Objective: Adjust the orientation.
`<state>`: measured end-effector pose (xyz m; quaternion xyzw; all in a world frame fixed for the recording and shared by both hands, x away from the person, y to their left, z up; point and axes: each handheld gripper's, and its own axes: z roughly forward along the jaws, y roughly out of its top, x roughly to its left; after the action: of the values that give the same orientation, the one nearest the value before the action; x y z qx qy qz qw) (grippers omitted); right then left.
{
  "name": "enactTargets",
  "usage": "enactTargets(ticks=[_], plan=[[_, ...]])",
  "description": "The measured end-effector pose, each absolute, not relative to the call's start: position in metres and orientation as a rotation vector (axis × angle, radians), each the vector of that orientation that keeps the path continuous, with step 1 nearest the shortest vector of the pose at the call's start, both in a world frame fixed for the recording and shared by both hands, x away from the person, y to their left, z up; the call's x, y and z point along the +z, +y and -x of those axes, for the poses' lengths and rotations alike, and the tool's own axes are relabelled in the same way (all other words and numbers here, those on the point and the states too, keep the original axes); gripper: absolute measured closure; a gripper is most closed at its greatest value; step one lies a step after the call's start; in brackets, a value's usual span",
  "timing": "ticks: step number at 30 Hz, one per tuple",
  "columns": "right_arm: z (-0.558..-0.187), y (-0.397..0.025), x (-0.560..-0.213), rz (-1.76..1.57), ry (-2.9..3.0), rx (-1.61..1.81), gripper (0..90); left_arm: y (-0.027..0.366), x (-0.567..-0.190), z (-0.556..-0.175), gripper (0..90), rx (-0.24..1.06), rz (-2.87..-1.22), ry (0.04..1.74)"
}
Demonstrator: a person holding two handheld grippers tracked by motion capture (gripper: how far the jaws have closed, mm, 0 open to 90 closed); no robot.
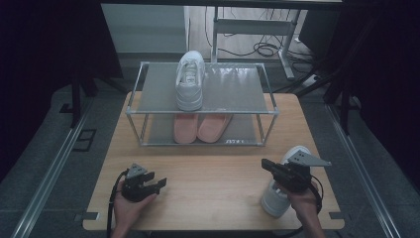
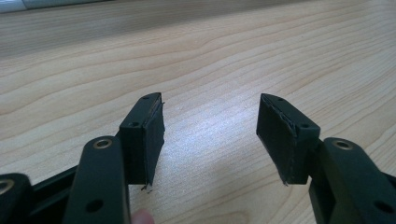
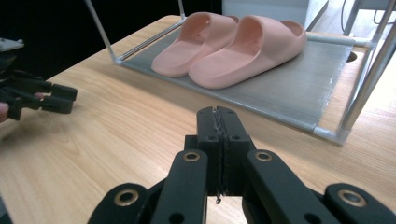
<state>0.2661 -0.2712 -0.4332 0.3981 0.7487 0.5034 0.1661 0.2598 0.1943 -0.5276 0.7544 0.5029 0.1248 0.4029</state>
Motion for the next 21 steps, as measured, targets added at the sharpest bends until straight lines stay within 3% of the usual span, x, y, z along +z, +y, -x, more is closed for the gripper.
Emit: enactTargets(ticks=[21], plan=[[-0.228,-0.270,-0.454,-1.154,2.224,1.319,88.7,0.195,-0.527,-0.260,41.8,0.315,-1.908,1.267]])
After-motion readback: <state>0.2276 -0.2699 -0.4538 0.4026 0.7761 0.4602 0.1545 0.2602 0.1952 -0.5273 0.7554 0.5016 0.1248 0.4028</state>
